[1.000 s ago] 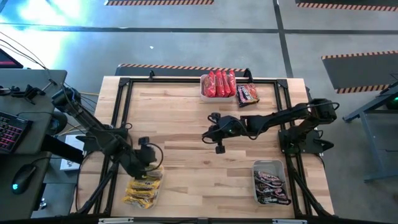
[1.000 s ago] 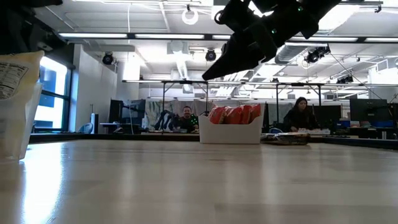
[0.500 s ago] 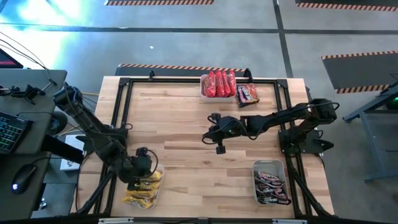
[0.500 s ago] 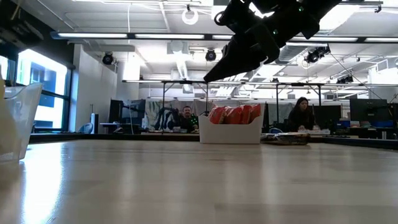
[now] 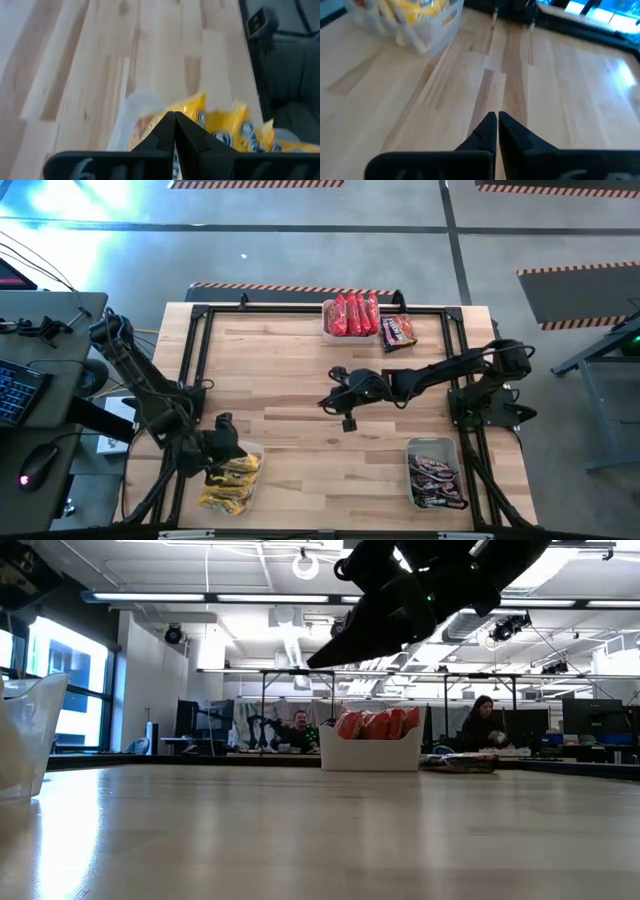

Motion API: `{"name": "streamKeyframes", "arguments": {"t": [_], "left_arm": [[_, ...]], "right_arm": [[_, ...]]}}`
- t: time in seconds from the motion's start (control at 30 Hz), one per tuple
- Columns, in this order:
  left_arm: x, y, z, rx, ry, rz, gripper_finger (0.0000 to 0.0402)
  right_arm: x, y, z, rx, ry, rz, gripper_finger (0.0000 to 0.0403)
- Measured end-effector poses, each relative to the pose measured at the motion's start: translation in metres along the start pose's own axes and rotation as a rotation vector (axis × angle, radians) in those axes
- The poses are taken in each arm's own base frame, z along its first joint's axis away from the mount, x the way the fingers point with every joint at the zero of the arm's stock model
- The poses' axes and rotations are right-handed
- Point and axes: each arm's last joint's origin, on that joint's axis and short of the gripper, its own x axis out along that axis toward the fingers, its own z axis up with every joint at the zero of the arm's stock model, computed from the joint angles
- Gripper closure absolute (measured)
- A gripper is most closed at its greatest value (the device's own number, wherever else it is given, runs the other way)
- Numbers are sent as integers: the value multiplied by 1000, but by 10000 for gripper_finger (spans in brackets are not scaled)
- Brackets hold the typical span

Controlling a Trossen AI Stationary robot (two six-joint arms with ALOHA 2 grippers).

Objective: Sort Maruchan noodles
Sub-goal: Adjust the transparent bin on the table

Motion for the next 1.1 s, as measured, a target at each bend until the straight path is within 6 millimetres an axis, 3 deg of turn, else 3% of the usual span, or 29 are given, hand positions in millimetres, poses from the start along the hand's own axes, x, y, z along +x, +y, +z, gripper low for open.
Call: {"name": "streamKeyframes", "arguments": {"t": [0.27,0.37,0.57,0.87,1.1], "left_arm": [[16,23,-1,-14,-203,-182,401],[24,35,-5,-14,-180,-239,401],[26,37,-2,52,-105,-351,401],[34,57,-13,52,51,-117,401],[40,61,-11,83,63,-76,401]], "right_arm": [[24,8,-4,-20,-122,-8,403],[32,10,-11,0,-118,-8,403],[35,9,-16,44,-100,-6,403],[35,7,-17,45,-93,-11,403],[35,7,-19,46,-75,-7,403]]}}
